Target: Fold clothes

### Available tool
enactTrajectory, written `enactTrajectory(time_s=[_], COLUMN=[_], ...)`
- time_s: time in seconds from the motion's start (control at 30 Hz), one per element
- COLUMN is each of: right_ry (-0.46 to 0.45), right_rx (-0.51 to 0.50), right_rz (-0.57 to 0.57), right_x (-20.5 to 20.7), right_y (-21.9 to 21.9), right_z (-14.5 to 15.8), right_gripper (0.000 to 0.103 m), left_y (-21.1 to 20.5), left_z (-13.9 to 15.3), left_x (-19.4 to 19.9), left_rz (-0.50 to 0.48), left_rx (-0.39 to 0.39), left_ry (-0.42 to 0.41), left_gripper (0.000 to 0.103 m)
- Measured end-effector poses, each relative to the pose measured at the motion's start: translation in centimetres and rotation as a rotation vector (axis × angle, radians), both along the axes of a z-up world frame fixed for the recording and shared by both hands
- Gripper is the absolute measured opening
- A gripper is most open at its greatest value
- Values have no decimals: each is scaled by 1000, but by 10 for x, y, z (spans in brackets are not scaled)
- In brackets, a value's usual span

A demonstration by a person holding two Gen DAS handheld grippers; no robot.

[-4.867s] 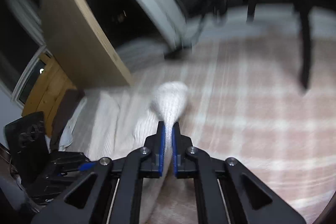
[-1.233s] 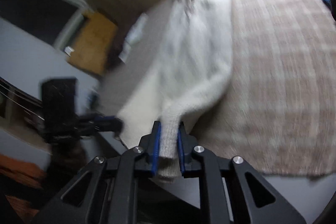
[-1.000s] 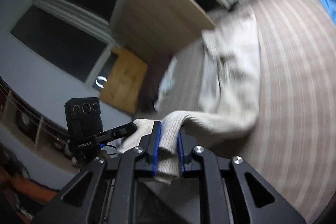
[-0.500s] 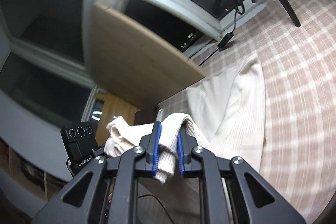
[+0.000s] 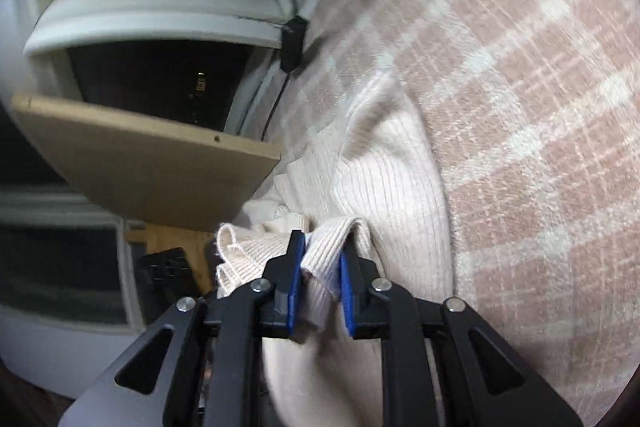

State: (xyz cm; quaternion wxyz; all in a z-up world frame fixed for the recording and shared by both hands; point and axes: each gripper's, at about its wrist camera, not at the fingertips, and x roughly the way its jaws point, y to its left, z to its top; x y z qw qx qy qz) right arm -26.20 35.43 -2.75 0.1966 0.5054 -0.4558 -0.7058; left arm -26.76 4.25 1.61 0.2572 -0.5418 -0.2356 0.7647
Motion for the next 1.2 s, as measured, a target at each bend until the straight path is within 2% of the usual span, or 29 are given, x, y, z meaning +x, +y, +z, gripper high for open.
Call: enactTrajectory(time_s=[0.03, 0.1, 0.23, 0.3, 0.43, 0.47, 0.57, 0.7, 0.73, 0.77, 0.8, 0.83, 0.87, 0.9, 0.97, 1.13, 1.2], right_ry=[20, 61, 142, 182, 260, 260, 274, 283, 285, 290, 299, 321, 341, 353, 359, 375, 363], right_rx=[13, 40, 94, 121, 177, 204, 299, 370, 387, 399, 408, 406, 403, 391, 356, 286, 293], right_rz=[6, 17, 39, 51, 79, 113, 200, 297, 318, 329, 338, 337, 335, 326, 304, 222, 216], right_x=[1, 4, 9, 12, 17, 15, 9, 2, 0, 1, 2, 4, 6, 8, 13, 23, 13], right_y=[1, 4, 10, 13, 17, 10, -12, -37, -42, -46, -49, -51, -53, -50, -43, -20, -18], right_z=[4, 13, 30, 38, 53, 47, 36, 22, 18, 17, 16, 18, 20, 22, 28, 48, 44], right_gripper=[21, 27, 40, 54, 54, 54, 54, 54, 53, 50, 44, 37, 24, 19, 16, 15, 15], left_y=[-3, -8, -12, -5, 12, 17, 24, 33, 34, 35, 35, 35, 34, 35, 35, 26, 26], left_z=[1, 12, 38, 42, 27, 19, 2, -2, -2, -2, 1, 4, 8, 12, 22, 52, 55], left_x=[-3, -6, 2, 15, 34, 36, 38, 39, 39, 39, 41, 43, 44, 46, 49, 38, 26], left_rz=[15, 26, 2, -44, -97, -107, -117, -132, -131, -128, -127, -125, -124, -129, -139, -98, -99], left_rx=[16, 28, -17, -64, -202, -223, -249, -272, -273, -273, -272, -270, -269, -259, -223, -225, -222], left_ry=[-7, 15, 112, 154, 173, 165, 139, 173, 178, 182, 195, 210, 225, 238, 257, 314, 322], left_gripper=[23, 25, 36, 42, 42, 42, 41, 40, 32, 21, 17, 9, 7, 7, 6, 6, 6])
